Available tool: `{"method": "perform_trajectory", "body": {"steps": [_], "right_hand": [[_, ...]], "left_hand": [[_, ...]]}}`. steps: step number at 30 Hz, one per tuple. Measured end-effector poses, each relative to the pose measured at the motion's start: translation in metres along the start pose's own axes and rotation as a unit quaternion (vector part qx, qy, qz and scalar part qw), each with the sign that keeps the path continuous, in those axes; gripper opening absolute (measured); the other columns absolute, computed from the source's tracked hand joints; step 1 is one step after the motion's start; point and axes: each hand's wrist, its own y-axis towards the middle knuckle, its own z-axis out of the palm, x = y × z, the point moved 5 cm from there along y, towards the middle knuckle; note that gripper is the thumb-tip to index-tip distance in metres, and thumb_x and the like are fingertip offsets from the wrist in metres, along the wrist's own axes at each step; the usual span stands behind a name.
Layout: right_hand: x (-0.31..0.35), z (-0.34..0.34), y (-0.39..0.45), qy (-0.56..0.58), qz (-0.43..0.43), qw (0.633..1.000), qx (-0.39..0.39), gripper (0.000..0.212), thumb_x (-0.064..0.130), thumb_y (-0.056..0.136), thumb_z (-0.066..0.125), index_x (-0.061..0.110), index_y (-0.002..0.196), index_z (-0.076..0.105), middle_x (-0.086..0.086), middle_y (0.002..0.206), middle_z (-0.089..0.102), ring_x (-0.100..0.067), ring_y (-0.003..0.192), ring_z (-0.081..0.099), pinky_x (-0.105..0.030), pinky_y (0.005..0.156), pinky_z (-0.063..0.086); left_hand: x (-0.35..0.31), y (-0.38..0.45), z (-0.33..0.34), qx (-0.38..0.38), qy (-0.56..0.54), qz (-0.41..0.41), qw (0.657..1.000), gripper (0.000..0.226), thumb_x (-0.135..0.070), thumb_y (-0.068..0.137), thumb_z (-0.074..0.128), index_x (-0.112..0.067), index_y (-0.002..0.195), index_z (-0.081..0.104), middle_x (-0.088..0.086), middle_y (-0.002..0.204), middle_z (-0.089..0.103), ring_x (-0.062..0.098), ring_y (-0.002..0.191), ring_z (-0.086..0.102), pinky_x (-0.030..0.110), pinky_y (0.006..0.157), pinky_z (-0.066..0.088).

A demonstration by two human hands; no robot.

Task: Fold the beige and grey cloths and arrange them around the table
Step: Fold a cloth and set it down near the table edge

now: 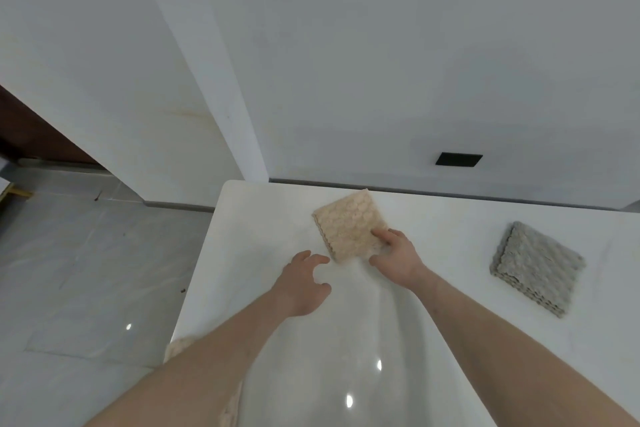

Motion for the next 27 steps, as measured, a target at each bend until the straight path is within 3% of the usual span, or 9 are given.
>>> {"method": "perform_trajectory", "body": {"steps": [3, 6, 11, 14, 18, 23, 27], "right_hand": [[-0.001, 0.015, -0.014, -0.018, -0.009, 1.000, 0.023, 0.070, 0.014, 0.079, 0.070, 0.023, 0.145, 0.050, -0.003, 0.142, 0.044, -0.021, 0.132, 0.046, -0.026, 0.113, 0.034], [-0.001, 0.029, -0.030, -0.015, -0.017, 0.999, 0.038, 0.072, 0.019, 0.081, 0.070, 0.026, 0.148, 0.044, -0.002, 0.144, 0.036, -0.021, 0.132, 0.045, -0.027, 0.110, 0.037], [0.002, 0.018, -0.030, -0.039, -0.027, 0.997, -0.062, 0.075, 0.021, 0.082, 0.064, 0.030, 0.151, 0.036, -0.001, 0.156, 0.017, -0.031, 0.139, 0.036, -0.043, 0.112, 0.039], [0.007, 0.016, -0.021, -0.090, -0.056, 0.992, -0.070, 0.076, 0.022, 0.088, 0.060, 0.029, 0.155, 0.027, -0.004, 0.162, 0.009, -0.036, 0.142, 0.028, -0.045, 0.113, 0.035], [0.007, 0.020, -0.003, -0.136, -0.060, 0.987, -0.055, 0.074, 0.035, 0.096, 0.052, 0.027, 0.159, 0.014, -0.007, 0.167, 0.002, -0.033, 0.150, 0.019, -0.045, 0.118, 0.028], [-0.001, 0.034, 0.006, -0.189, -0.072, 0.979, -0.034, 0.073, 0.041, 0.101, 0.041, 0.025, 0.160, 0.001, -0.004, 0.168, 0.002, -0.023, 0.155, 0.004, -0.041, 0.123, 0.019], [-0.003, 0.033, 0.007, -0.176, -0.067, 0.982, -0.010, 0.073, 0.039, 0.102, 0.043, 0.028, 0.161, 0.001, 0.001, 0.168, 0.000, -0.021, 0.155, 0.000, -0.037, 0.124, 0.013]], "left_hand": [[-0.006, 0.010, -0.003, -0.021, -0.040, -0.005, 0.999, 0.065, -0.030, 0.089, 0.062, -0.035, 0.151, 0.040, -0.002, 0.165, 0.019, 0.019, 0.148, 0.029, 0.036, 0.120, 0.029], [-0.008, 0.013, -0.005, -0.034, -0.012, 0.008, 0.999, 0.066, -0.033, 0.087, 0.062, -0.029, 0.150, 0.043, 0.000, 0.160, 0.029, 0.022, 0.145, 0.034, 0.032, 0.120, 0.027], [-0.010, 0.011, -0.017, -0.078, 0.055, 0.023, 0.995, 0.057, -0.028, 0.090, 0.059, -0.027, 0.146, 0.046, -0.001, 0.149, 0.032, 0.023, 0.135, 0.037, 0.036, 0.112, 0.038], [-0.018, 0.018, -0.028, -0.119, 0.085, 0.060, 0.987, 0.061, -0.025, 0.089, 0.058, -0.027, 0.147, 0.040, -0.002, 0.154, 0.023, 0.024, 0.137, 0.033, 0.040, 0.106, 0.044], [-0.033, 0.039, -0.028, -0.089, 0.163, 0.105, 0.977, 0.073, -0.030, 0.095, 0.053, -0.028, 0.160, 0.019, -0.002, 0.169, -0.002, 0.027, 0.150, 0.015, 0.044, 0.116, 0.037], [-0.016, 0.054, -0.012, -0.028, 0.239, 0.061, 0.969, 0.079, -0.038, 0.100, 0.048, -0.031, 0.162, -0.001, 0.001, 0.170, -0.013, 0.026, 0.156, 0.002, 0.050, 0.124, 0.018], [-0.012, 0.056, -0.008, -0.004, 0.249, 0.042, 0.968, 0.085, -0.031, 0.098, 0.049, -0.033, 0.161, -0.007, -0.002, 0.169, -0.018, 0.024, 0.157, -0.005, 0.052, 0.125, 0.014]]}}
